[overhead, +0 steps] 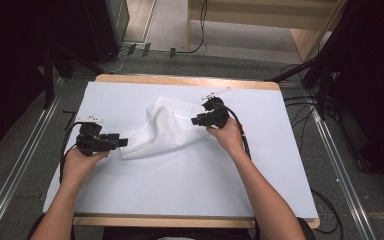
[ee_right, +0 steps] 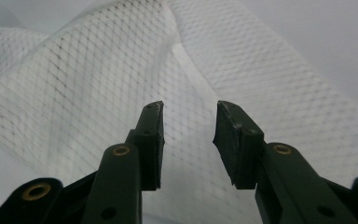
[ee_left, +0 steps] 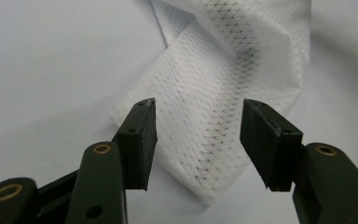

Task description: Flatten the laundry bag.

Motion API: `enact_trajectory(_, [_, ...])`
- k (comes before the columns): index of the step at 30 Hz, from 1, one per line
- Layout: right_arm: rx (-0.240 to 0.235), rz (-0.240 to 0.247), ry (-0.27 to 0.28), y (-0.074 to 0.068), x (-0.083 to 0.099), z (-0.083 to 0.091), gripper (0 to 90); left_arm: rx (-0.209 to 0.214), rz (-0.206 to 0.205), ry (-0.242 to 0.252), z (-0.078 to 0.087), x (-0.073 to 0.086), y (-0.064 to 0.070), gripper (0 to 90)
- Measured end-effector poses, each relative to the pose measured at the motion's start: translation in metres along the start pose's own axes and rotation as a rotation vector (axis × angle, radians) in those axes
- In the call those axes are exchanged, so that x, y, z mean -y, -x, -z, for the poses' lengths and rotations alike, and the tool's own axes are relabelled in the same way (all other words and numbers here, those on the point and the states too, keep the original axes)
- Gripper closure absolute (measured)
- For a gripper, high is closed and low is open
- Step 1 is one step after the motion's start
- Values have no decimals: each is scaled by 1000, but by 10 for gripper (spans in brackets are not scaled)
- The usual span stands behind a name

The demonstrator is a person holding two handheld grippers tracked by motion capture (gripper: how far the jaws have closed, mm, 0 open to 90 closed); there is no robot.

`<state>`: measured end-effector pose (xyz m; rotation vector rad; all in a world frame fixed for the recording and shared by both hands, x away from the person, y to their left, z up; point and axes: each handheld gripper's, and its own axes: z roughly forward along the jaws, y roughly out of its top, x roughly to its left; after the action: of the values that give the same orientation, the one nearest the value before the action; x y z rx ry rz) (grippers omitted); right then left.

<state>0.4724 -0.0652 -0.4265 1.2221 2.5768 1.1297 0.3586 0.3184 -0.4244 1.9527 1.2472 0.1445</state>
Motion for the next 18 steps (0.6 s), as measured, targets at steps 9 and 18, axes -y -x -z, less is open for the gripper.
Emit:
enact_trajectory(9, [-28,34,-19,-23,-24,-23,630,-2,-16,-7,-2,-4,-2,473])
enact_trajectory(18, [-52,60,-20,-44,-45,-41,606,6,-17,-1,-4,-7,-3,474])
